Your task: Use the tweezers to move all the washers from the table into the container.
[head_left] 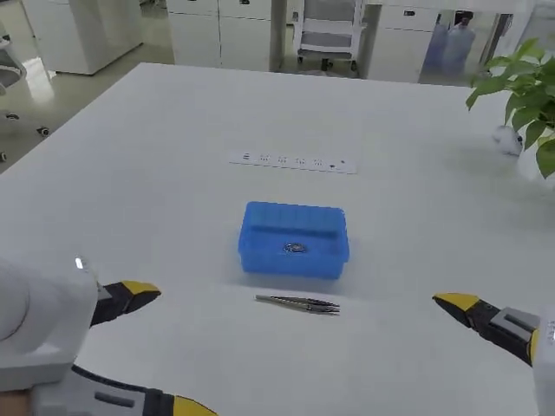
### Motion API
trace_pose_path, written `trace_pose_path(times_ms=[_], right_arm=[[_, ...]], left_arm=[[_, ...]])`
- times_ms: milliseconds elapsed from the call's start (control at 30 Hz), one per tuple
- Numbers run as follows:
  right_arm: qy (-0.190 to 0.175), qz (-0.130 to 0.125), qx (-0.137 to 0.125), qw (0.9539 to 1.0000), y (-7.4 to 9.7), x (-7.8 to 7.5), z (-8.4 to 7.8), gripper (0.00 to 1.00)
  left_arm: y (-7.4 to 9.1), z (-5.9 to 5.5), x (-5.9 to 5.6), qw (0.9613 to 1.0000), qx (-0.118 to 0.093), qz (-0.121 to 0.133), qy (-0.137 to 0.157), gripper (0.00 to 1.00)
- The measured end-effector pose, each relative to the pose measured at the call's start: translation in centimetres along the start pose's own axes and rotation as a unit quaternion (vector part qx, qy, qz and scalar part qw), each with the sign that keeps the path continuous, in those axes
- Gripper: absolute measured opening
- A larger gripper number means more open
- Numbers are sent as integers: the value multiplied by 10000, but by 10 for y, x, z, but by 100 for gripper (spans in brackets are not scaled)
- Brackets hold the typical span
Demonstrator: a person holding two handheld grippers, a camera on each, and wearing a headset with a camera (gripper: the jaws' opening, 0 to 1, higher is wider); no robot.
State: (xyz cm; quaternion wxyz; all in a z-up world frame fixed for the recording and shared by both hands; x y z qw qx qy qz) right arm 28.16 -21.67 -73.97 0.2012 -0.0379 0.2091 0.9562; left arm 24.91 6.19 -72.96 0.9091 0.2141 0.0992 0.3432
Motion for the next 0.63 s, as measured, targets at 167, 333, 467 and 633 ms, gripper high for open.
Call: trace_pose_path(times_ms=[167, 333, 467, 633], right_arm=[[74, -51, -28, 10000, 1, -6, 6, 100], [115, -65, 21, 9999, 0, -10, 6, 100], [131, -26, 71, 9999, -2, -10, 6, 99], [110, 14, 127, 9999, -4, -9, 4, 99]], left_arm=[[-3, 4, 3, 9999, -38, 34, -89, 99], [-5, 5, 6, 9999, -44, 32, -108, 99], [-6, 3, 5, 10000, -19, 0, -85, 99], [-6, 1, 6, 10000, -39, -4, 2, 99]])
Point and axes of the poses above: the centre of the closed fingertips' face, and the gripper's own axes: y roughly backward along the fingers, x roughly to its left, z roughly out of its top, the point moved 7 cm from there along y, roughly backward along the fingers, and after that the axes turned 9 degrees about -x, right-handed, at the moved point
